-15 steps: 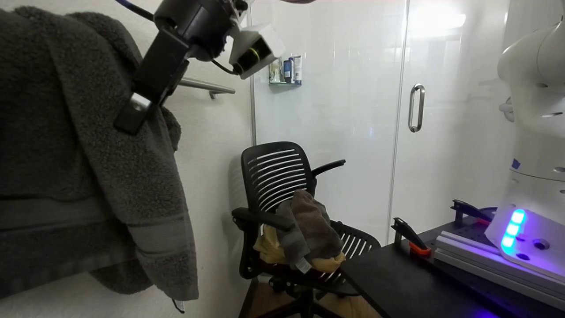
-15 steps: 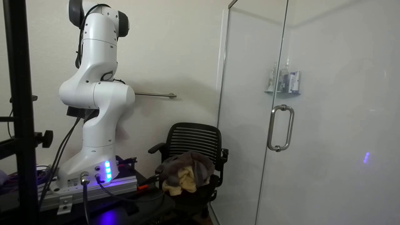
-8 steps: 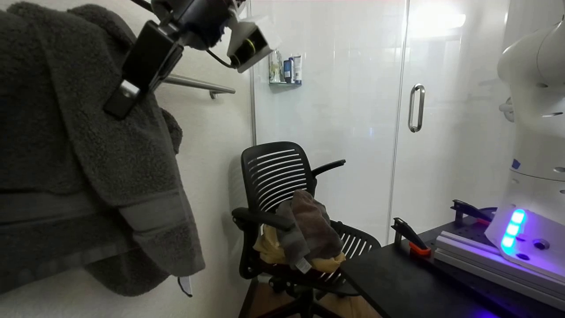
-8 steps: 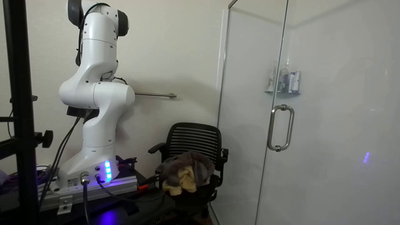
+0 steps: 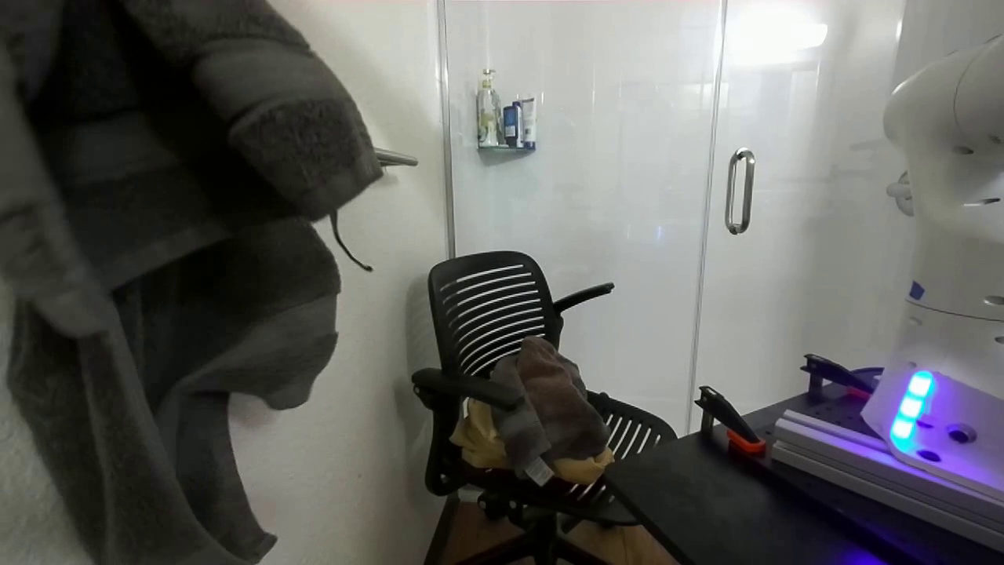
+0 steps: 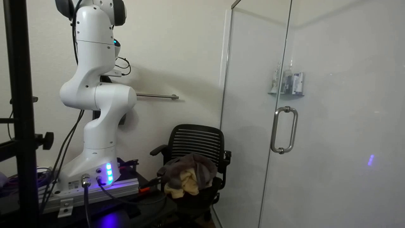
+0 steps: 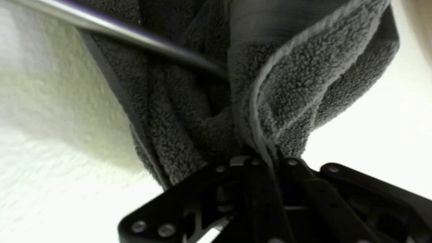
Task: Remove the towels from the rail and place them on the black chair
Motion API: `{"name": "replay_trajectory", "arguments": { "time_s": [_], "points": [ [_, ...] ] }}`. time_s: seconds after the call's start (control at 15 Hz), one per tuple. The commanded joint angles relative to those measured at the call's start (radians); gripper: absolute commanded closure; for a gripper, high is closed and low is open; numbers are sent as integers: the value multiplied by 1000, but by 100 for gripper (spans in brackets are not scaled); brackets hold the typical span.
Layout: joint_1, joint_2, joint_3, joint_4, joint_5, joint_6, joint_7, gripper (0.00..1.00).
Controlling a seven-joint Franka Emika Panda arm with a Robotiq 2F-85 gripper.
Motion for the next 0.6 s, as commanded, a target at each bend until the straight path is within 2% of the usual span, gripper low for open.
{"name": "replay_trajectory", "arguments": {
  "time_s": [0.0,0.27,0.47,0.53],
  "points": [
    [9,-191,-52,-60,95,26,-71,98],
    [-74,-399,-77,-130,6,86,42,98],
    [-211,-555,-92,-184,-103,60,144,98],
    [-217,-600,-139,-222,-178,67,195,98]
  ]
}}
